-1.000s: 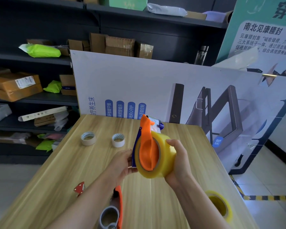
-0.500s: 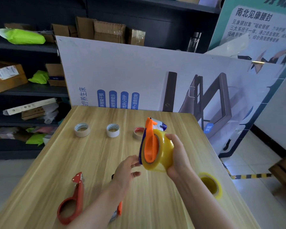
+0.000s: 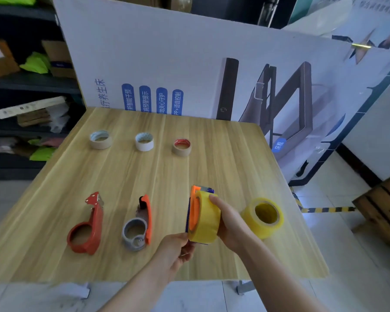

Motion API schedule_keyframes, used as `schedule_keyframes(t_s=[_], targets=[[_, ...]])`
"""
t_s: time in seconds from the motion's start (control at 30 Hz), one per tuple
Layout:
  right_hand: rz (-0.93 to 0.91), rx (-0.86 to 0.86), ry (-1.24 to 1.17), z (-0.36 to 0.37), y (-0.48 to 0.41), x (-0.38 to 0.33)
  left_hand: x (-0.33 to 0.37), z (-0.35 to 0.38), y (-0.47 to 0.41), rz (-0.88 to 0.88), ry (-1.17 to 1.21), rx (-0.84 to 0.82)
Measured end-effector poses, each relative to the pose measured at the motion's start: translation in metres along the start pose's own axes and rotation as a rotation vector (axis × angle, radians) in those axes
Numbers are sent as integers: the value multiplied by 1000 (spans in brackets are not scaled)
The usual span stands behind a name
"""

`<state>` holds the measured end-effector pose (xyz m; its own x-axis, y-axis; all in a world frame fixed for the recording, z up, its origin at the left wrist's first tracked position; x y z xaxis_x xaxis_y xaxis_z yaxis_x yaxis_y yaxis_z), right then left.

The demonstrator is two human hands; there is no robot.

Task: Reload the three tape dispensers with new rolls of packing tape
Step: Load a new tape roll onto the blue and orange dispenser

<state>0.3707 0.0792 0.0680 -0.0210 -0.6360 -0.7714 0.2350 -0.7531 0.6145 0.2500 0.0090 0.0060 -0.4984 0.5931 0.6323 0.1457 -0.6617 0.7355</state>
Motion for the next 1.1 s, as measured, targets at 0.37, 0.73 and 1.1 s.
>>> schedule_keyframes(t_s=[0.37, 0.73, 1.1], targets=[[102, -80, 291, -38, -12, 69, -90, 1, -10, -240, 96, 115], [178, -63, 381, -37, -41, 101, -103, -5, -36, -345, 68, 137], [160, 11, 386, -32, -41, 108, -75, -27, -34, 2, -850, 174]])
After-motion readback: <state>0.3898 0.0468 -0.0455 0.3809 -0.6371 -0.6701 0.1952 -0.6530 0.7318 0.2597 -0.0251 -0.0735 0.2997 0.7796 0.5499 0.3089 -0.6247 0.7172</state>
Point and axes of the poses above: each hand's wrist, its own y-axis away from the middle knuckle, its own z-axis out of the palm, x = y × z, the point moved 1 cm from there along -y, towards the middle knuckle
